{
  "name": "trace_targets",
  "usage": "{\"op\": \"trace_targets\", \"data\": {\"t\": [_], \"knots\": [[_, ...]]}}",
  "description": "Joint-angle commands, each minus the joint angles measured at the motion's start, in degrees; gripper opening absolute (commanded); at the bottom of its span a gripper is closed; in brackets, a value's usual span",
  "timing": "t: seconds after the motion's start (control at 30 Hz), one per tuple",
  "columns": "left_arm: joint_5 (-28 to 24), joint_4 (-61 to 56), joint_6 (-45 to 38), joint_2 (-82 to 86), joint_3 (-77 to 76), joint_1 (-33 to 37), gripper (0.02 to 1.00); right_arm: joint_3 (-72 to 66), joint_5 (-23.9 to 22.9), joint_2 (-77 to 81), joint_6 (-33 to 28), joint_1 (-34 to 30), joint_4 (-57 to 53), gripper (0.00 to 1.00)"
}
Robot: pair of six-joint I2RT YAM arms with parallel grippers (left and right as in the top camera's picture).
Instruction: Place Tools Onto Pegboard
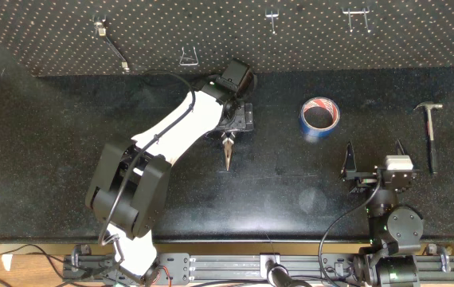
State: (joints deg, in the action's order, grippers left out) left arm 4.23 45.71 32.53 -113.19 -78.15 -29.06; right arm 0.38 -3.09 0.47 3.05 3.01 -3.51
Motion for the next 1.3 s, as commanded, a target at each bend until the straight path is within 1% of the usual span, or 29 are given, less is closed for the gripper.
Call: {"op": "trace_targets", "data": {"t": [0.03, 0.13, 0.3, 0.43, 0.53, 0.63, 0.67, 0.77, 0.83, 0.87, 0.9, 0.97, 1.1, 1.13, 1.2, 1.3], "knots": [[0.0, -0.15, -0.22, -0.55, -0.5, -0.22, 0.608, -0.13, -0.74, -0.31, -0.81, -0.31, -0.33, 0.978], [0.04, -0.17, -0.22, -0.55, -0.5, -0.22, 0.597, -0.13, -0.74, -0.31, -0.81, -0.31, -0.33, 0.978], [0.07, -0.35, -0.17, -0.55, -0.5, -0.22, 0.511, -0.13, -0.76, -0.31, -0.81, -0.31, -0.33, 0.978], [0.07, -0.35, -0.2, -0.55, -0.5, -0.22, 0.511, -0.13, -0.74, -0.31, -0.81, -0.31, -0.33, 0.978], [0.07, -0.37, -0.2, -0.55, -0.5, -0.22, 0.481, -0.13, -0.74, -0.31, -0.81, -0.31, -0.33, 0.978], [0.09, -0.37, -0.2, -0.55, -0.52, -0.22, 0.481, -0.13, -0.74, -0.31, -0.81, -0.31, -0.33, 0.978], [0.13, -0.37, -0.22, -0.55, -0.52, -0.22, 0.45, -0.13, -0.74, -0.31, -0.81, -0.31, -0.33, 0.978], [0.28, -0.35, -0.22, -0.55, -0.52, -0.22, 0.229, -0.13, -0.76, -0.31, -0.81, -0.31, -0.33, 0.978], [0.31, -0.33, -0.22, -0.55, -0.52, -0.22, 0.167, -0.13, -0.74, -0.31, -0.81, -0.31, -0.33, 0.978], [0.31, -0.33, -0.22, -0.55, -0.52, -0.22, 0.042, -0.13, -0.74, -0.31, -0.81, -0.31, -0.33, 0.978], [0.28, -0.13, -0.22, -0.55, -0.52, -0.22, 0.027, -0.13, -0.74, -0.31, -0.81, -0.31, -0.33, 0.978], [-0.63, 1.49, 0.04, -0.42, -0.63, -0.22, 0.029, -0.13, -0.74, -0.31, -0.81, -0.31, -0.33, 0.978], [-0.35, 2.29, -0.17, 2.56, -1.44, -0.22, 0.027, -0.13, -0.74, -0.31, -0.81, -0.31, -0.33, 0.978], [-0.17, 2.16, -2.43, 5.16, -1.81, -0.22, 0.027, -0.13, -0.74, -0.31, -0.81, -0.31, -0.33, 0.98], [0.98, 2.19, -5.53, 8.5, -1.81, -0.22, 0.027, -0.13, -0.74, -0.31, -0.81, -0.31, -0.33, 0.978], [6.14, 4.81, -6.82, 15.04, -1.79, -0.22, 0.027, -0.13, -0.74, -0.31, -0.81, -0.31, -0.33, 0.978]]}}
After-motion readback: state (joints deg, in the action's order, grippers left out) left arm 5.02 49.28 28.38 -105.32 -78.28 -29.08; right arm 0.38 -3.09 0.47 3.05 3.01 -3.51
